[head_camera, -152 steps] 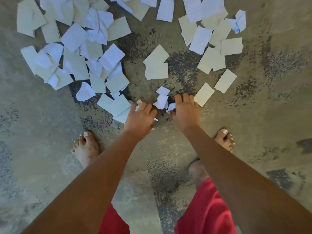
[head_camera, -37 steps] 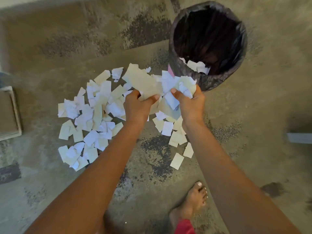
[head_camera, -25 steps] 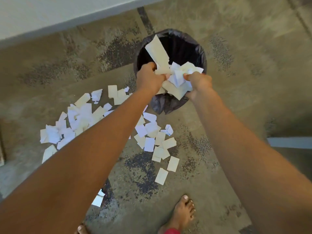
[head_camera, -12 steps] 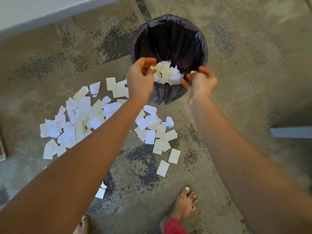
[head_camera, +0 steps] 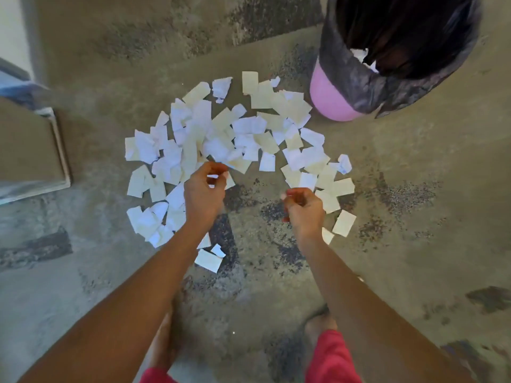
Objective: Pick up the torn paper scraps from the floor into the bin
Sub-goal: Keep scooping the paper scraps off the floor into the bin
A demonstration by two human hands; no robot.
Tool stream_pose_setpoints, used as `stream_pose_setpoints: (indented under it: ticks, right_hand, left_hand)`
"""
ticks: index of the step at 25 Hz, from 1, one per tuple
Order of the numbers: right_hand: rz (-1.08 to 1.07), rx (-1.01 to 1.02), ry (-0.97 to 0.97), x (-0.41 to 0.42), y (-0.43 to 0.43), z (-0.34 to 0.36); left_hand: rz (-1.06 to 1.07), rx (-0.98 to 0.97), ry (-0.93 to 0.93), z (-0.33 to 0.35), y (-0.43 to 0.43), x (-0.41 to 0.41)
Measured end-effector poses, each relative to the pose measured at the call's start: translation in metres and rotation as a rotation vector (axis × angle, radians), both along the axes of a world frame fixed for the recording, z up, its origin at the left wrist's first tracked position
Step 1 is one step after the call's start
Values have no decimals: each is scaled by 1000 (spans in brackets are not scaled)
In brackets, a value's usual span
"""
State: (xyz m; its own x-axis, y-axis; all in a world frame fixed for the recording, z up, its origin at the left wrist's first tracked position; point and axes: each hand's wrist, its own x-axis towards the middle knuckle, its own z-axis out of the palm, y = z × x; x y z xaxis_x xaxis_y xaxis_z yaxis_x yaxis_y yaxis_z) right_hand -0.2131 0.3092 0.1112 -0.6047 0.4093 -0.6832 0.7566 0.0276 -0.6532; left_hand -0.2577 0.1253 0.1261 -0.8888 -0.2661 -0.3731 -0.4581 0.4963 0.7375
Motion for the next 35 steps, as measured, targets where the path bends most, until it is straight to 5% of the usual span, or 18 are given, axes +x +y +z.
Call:
stream_pose_setpoints:
  ticks: [4, 7, 13, 17, 20, 30, 35]
  right_hand:
    - [605, 73, -182, 73, -83, -56]
    - [848, 173, -277, 111, -134, -96]
    - [958, 506, -248, 136, -195, -146]
    - [1049, 774, -208, 134, -208, -164]
    - [1094, 763, -189, 135, -208, -173]
    - [939, 456, -173, 132, -188, -163]
    - [660, 286, -223, 109, -166, -158]
  left_hand:
    - [-92, -205, -264, -57, -90, 72]
    - [-298, -321, -414, -99, -130, 109]
    - [-770, -507, -334, -156, -134, 117]
    - [-860, -702, -233, -181, -123, 109]
    - [-851, -766, -195, -187, -122, 106]
    - [-566, -483, -281, -175, -135, 74]
    - [-277, -102, -289, -157, -162, 17]
